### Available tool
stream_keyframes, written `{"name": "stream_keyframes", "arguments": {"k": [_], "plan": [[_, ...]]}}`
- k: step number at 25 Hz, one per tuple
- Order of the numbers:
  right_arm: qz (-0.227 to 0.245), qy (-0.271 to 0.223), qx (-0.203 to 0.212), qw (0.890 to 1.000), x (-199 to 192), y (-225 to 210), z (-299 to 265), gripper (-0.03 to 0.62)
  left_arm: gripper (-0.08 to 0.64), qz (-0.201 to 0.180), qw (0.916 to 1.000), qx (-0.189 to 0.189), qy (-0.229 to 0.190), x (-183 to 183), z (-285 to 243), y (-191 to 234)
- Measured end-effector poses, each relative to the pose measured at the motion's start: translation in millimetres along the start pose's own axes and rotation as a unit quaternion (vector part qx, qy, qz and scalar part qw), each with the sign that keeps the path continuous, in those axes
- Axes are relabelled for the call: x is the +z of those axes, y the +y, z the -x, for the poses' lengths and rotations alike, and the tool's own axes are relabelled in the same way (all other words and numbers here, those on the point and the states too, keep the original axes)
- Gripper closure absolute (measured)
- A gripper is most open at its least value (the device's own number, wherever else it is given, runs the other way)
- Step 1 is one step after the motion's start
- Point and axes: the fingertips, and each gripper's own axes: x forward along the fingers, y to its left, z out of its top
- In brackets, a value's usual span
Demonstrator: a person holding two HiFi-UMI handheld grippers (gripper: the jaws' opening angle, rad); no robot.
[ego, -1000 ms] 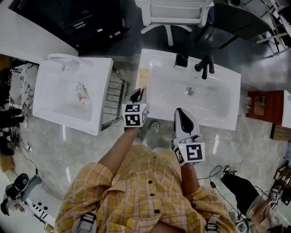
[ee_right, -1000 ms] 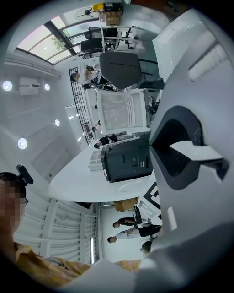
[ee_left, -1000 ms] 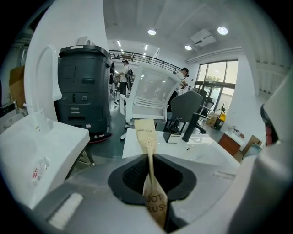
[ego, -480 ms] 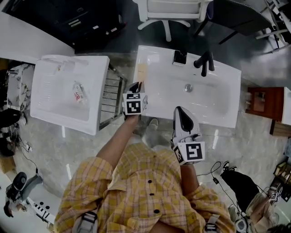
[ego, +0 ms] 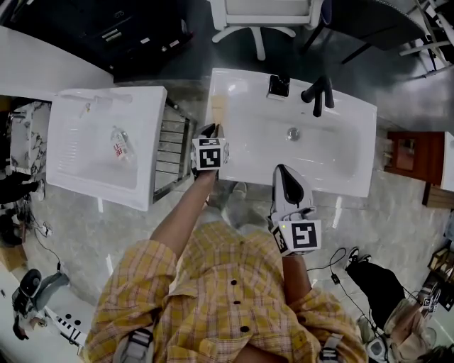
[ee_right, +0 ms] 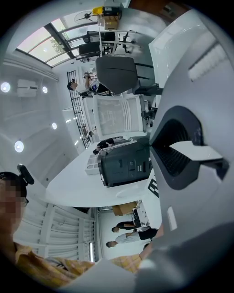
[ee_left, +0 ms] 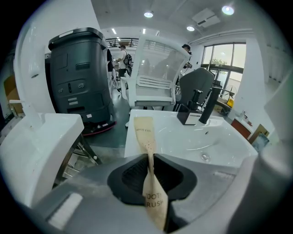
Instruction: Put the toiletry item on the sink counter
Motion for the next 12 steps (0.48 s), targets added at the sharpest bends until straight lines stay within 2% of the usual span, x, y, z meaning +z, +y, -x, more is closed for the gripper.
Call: {"name": "stream_keyframes", "arguments": {"k": [12], "plan": [[-0.005, 0.002, -0.004, 1.000, -1.5, -6.7, 1.1, 0.592, 0.489, -0.007, 0.9998, 0.005, 0.016, -5.8, -6.6, 1.4]]}}
